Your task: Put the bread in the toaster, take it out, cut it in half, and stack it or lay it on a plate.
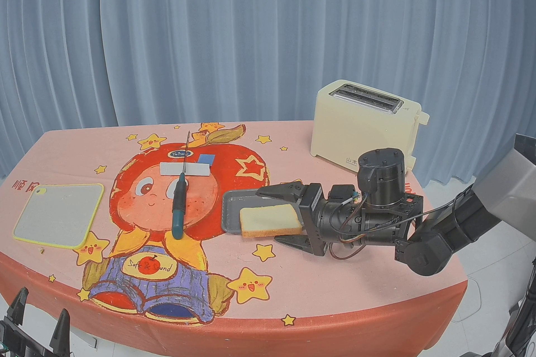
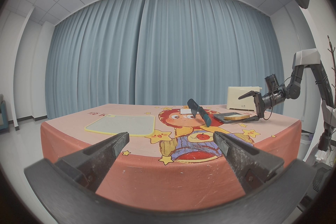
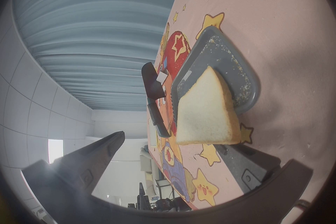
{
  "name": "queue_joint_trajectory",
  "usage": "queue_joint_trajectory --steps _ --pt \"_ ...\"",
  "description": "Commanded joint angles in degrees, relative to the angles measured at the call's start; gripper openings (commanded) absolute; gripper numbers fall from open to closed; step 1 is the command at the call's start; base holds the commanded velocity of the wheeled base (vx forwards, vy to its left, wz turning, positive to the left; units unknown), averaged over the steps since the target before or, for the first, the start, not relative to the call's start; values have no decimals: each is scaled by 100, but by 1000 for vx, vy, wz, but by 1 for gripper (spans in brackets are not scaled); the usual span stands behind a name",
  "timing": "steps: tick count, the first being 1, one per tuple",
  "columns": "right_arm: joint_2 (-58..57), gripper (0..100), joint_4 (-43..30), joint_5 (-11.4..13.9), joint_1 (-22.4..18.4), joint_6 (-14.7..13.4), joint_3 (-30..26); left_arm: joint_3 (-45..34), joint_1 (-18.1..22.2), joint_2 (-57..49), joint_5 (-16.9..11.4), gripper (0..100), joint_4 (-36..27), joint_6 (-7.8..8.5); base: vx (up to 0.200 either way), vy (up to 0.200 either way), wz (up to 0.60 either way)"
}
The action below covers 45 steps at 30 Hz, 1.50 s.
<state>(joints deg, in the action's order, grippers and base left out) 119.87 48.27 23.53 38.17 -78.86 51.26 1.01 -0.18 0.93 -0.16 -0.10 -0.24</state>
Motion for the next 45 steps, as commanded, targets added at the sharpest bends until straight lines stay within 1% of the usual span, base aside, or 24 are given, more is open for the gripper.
queue_joint_trajectory --steps 1,7,8,16,24,27,33,40,44,45 --pt "28 100 -20 3 -20 -6 -2 -101 1 -75 -2 100 1 -2 0 0 0" --pt "89 100 -29 3 -64 2 -2 -101 1 -75 -2 100 1 -2 0 0 0" --pt "98 0 -64 11 -64 -6 -2 -101 1 -75 -2 100 1 -2 0 0 0" --pt "142 0 -319 -50 15 -6 -81 -101 1 -75 -2 100 1 -2 0 0 0" --pt "124 0 -319 -59 33 -6 -81 -101 1 -75 -2 100 1 -2 0 0 0" --pt "36 0 -284 -59 59 20 -99 -101 1 -75 -2 100 1 -11 0 0 0" --pt "-306 0 -275 -76 244 64 -169 -101 1 -75 -2 100 1 -2 0 0 0" --pt "-658 0 -292 -94 235 99 -213 -101 1 -75 -2 100 1 -2 0 0 0" --pt "-807 0 -301 -103 191 336 -310 -101 1 -75 -2 100 1 -2 0 0 0" --pt "-878 0 -310 -129 191 477 -362 -101 1 -75 -2 100 1 -2 0 0 0"
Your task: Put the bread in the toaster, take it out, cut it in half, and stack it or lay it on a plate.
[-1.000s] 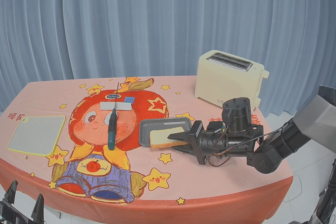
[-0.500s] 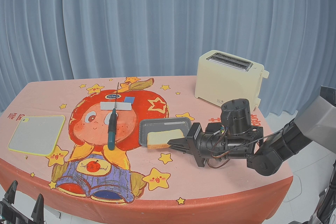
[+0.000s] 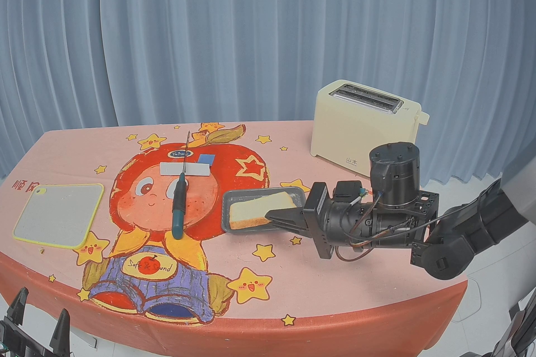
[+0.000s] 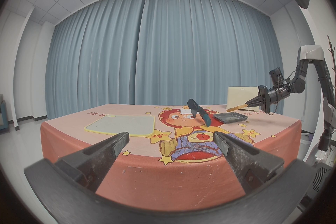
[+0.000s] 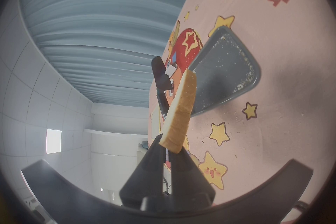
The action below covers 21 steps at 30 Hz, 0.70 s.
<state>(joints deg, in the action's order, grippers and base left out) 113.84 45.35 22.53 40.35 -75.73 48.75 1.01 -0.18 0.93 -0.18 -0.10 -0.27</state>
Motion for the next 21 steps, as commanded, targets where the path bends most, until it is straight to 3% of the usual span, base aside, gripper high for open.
queue_joint_trajectory --steps 1,12,16,21 --pt "-318 0 -9 -73 -36 234 -155 -101 1 -75 1 100 1 -8 0 0 0" --pt "-810 0 -26 -310 -71 937 -331 -101 1 -75 1 100 1 0 0 0 0" --pt "-907 0 -26 -530 -10 1623 -586 -101 1 -75 1 100 1 0 0 0 0" --pt "-889 0 35 -1058 87 2317 -762 -101 1 -75 1 100 1 0 0 0 0"
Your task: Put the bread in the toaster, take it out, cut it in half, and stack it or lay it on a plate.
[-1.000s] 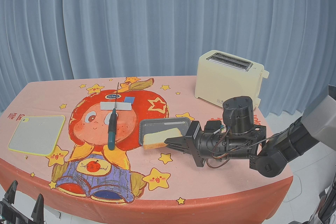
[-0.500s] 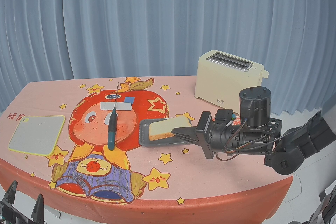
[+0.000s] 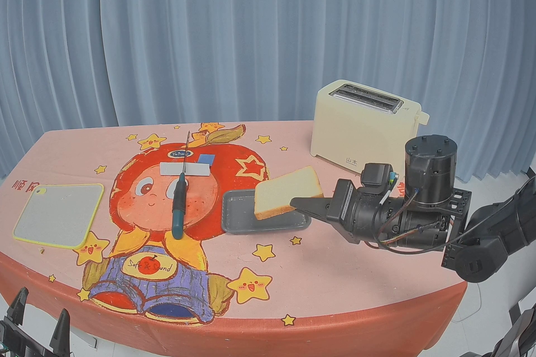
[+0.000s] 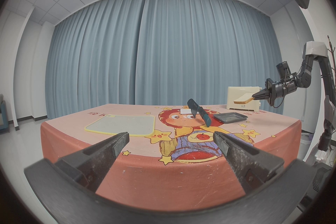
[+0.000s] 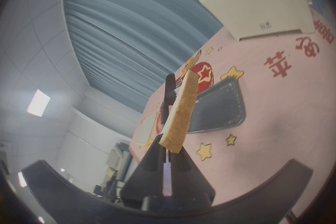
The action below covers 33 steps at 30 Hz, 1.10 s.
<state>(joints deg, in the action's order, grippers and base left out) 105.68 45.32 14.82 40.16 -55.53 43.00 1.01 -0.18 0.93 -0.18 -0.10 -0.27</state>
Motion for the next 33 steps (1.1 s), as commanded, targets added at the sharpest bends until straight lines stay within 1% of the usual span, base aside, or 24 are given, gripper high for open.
queue_joint_trajectory --steps 1,4,6,8,9,12,15,18,19,20,21,22,24,26,29,30,33 --pt "-74 0 38 -384 168 385 -195 -101 1 -75 1 100 1 0 0 0 0" --pt "-65 0 55 -551 221 657 -265 -101 1 -75 1 100 1 0 0 0 0" --pt "-48 0 64 -586 221 895 -318 -101 1 -75 1 100 1 0 0 0 0" --pt "-39 0 73 -595 221 1176 -432 -101 1 -75 1 100 1 0 0 0 0" --pt "-39 0 82 -621 221 1387 -503 -101 1 -75 1 100 1 0 0 0 0" --pt "-48 0 82 -727 212 1694 -591 -101 1 -75 1 100 1 0 0 0 0" --pt "-48 0 82 -885 212 1888 -617 -101 1 -75 1 100 1 0 0 0 0" --pt "-48 0 82 -1052 230 2151 -643 -101 1 -75 1 100 1 0 0 0 0" --pt "-65 0 82 -1113 247 2292 -670 -101 1 -75 1 100 1 0 0 0 0" --pt "-65 0 82 -1113 247 2292 -670 -101 1 -75 1 100 1 0 0 0 0" --pt "-91 0 143 -1210 282 2529 -749 -101 1 -75 1 100 1 0 0 0 0" --pt "-100 0 266 -1271 291 2661 -828 -101 1 -75 1 100 1 0 0 0 0" --pt "-83 0 574 -1315 300 2881 -995 -101 1 -75 1 100 1 0 0 0 0" --pt "-12 0 1189 -1324 291 3259 -1241 -101 1 -75 1 100 1 0 0 0 0" --pt "278 0 1998 -1342 203 3707 -1461 -101 1 -75 1 100 1 0 0 0 0" --pt "383 0 2323 -1342 203 3821 -1531 -101 1 -75 1 100 1 0 0 0 0" --pt "506 0 2965 -1342 203 3953 -1707 -101 1 -75 1 100 1 0 0 0 0"
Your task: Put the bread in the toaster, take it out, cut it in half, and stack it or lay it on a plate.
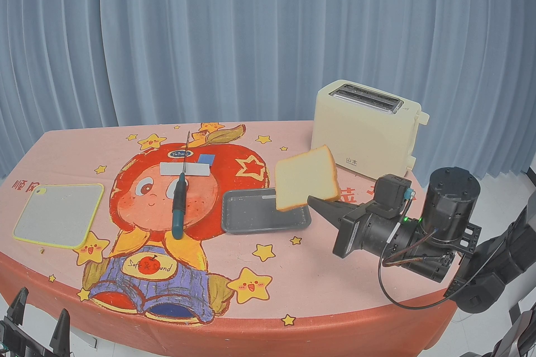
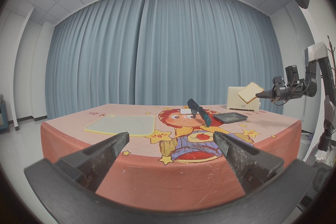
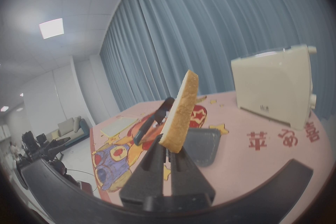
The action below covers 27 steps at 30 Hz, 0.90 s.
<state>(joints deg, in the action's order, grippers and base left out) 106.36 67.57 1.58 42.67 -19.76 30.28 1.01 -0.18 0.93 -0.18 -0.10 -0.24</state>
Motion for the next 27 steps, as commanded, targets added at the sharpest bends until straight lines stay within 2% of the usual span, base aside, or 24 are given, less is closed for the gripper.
queue_joint_trajectory --steps 1,5,7,16,27 --pt "456 0 828 -18 -39 429 -471 -101 1 -75 1 100 1 -2 0 0 0" --pt "473 0 942 -18 -83 983 -567 -101 1 -75 1 100 1 -2 0 0 0" --pt "473 0 951 -18 -118 1097 -655 -101 1 -75 1 100 1 -2 0 0 0" --pt "412 0 960 -35 -153 1264 -690 -101 1 -75 1 100 1 -11 0 0 0" --pt "280 0 951 -106 -241 1282 -673 -101 1 -75 1 100 1 -2 0 0 0"
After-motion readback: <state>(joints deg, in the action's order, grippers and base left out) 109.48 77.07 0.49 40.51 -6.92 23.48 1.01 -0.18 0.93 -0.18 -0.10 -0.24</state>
